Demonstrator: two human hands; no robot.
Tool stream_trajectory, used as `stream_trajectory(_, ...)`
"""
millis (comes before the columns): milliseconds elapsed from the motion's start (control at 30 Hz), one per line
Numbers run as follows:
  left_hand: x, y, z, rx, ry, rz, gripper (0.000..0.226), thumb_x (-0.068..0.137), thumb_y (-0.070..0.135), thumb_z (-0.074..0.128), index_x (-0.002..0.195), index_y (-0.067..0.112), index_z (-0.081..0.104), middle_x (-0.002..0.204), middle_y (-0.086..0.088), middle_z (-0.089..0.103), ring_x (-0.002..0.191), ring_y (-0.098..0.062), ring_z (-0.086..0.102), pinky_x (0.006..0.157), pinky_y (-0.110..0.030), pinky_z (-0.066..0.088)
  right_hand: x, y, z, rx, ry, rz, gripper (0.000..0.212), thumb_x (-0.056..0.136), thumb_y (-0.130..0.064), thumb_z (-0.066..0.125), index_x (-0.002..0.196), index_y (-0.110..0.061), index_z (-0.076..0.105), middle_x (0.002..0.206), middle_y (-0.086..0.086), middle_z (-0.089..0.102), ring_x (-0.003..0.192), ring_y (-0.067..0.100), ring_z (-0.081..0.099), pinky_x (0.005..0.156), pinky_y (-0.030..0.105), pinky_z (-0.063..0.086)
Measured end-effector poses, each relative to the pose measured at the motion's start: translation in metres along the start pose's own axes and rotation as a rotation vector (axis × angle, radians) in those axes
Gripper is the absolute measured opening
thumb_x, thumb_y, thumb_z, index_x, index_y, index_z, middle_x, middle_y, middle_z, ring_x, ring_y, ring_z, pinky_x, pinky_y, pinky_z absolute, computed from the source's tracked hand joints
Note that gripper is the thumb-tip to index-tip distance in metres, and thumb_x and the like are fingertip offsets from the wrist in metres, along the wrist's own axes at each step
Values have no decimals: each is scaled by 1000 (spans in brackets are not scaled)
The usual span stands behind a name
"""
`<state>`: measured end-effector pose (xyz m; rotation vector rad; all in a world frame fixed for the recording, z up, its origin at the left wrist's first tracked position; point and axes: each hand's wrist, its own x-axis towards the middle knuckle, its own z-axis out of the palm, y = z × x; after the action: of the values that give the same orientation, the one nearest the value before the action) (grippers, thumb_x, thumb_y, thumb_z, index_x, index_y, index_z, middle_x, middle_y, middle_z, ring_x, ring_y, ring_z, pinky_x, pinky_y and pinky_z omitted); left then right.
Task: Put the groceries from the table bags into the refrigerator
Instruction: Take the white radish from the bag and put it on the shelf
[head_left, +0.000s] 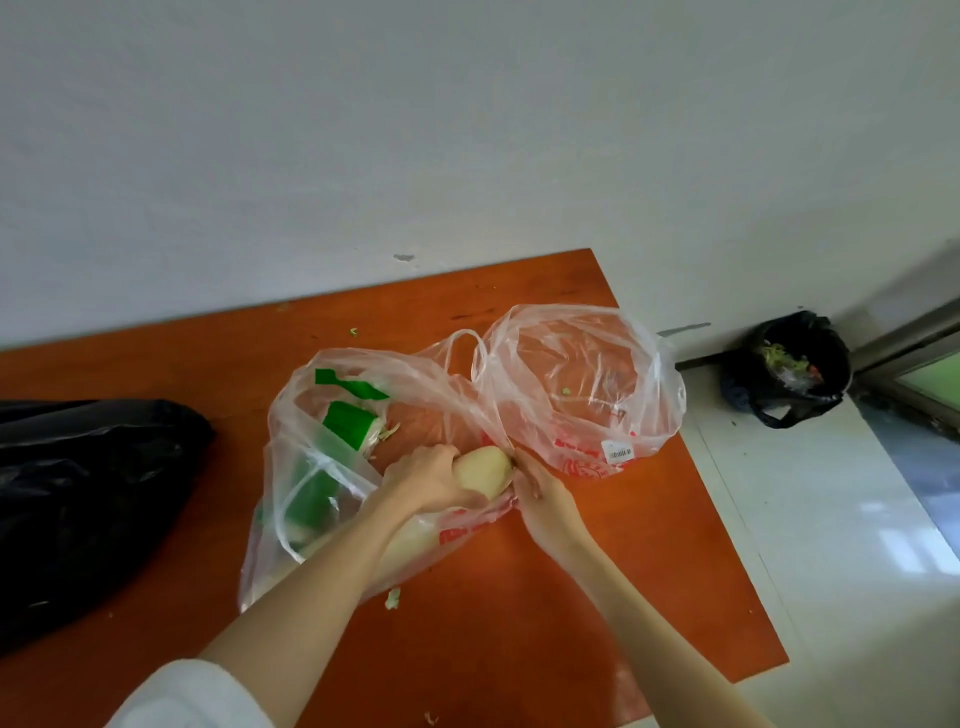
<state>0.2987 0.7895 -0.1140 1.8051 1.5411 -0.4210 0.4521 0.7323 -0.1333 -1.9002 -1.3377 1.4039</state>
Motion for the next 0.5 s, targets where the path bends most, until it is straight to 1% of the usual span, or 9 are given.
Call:
stream_trajectory(67,-7,0,-1,-2,48,-2,77,65,62,69,127,20,48,117,2,59,99,-19,57,75,-31,45,2,-2,-4,97,-27,34,37,98,-27,36,134,-25,47,128,0,58,115,17,55,100,41,46)
stream_trajectory(100,-11,-1,-2,-4,78,5,78,64,61,69,127,22,47,117,3,59,99,-19,57,74,-30,44,3,-3,-5,151,-44,47,34,97,-29,39,129,-27,51,124,-2,59,114,17,56,99,44,46)
stream_trajectory(133,-17,-3,-5,-10,109,17,78,64,61,69,128,23,46,117,4,59,100,-18,57,75,-30,43,1,-7,-6,205,-68,51,29,98,-27,41,123,-27,55,120,-2,62,111,17,58,98,43,48)
stream_trajectory(233,-39,-13,-18,-115,228,49,78,64,59,71,129,24,45,117,6,59,99,-14,56,81,-28,46,-5,-22,-8,396,-169,47,24,99,-21,40,115,-21,58,111,5,64,101,16,61,95,33,49)
stream_trajectory(267,-46,-17,-24,-182,271,55,78,65,56,72,131,24,45,120,6,58,100,-13,56,83,-28,47,-7,-26,-7,427,-203,46,24,100,-22,38,114,-21,58,110,4,64,102,16,60,96,32,47)
stream_trajectory(300,-53,-21,-30,-251,313,58,80,66,53,74,133,23,44,123,5,56,103,-13,55,86,-28,47,-8,-29,-5,449,-229,48,27,100,-24,37,117,-19,57,112,2,64,104,15,60,99,32,46)
stream_trajectory(367,-66,-29,-41,-360,402,65,81,65,48,77,134,20,44,124,3,57,102,-12,54,86,-27,47,-12,-37,0,412,-273,52,35,99,-29,38,128,-14,52,117,0,63,109,14,60,100,30,45)
stream_trajectory(467,-87,-39,-58,-477,544,97,76,63,44,80,128,17,51,117,4,59,96,-8,54,76,-14,43,-17,-45,7,252,-319,-21,45,95,-34,47,135,-13,45,127,3,59,117,16,56,104,33,42)
stream_trajectory(500,-94,-41,-64,-520,583,112,75,61,46,81,125,20,53,115,7,59,96,-7,55,75,-12,43,-19,-50,9,194,-327,-72,48,94,-34,49,137,-15,43,132,-1,55,121,13,52,104,28,41)
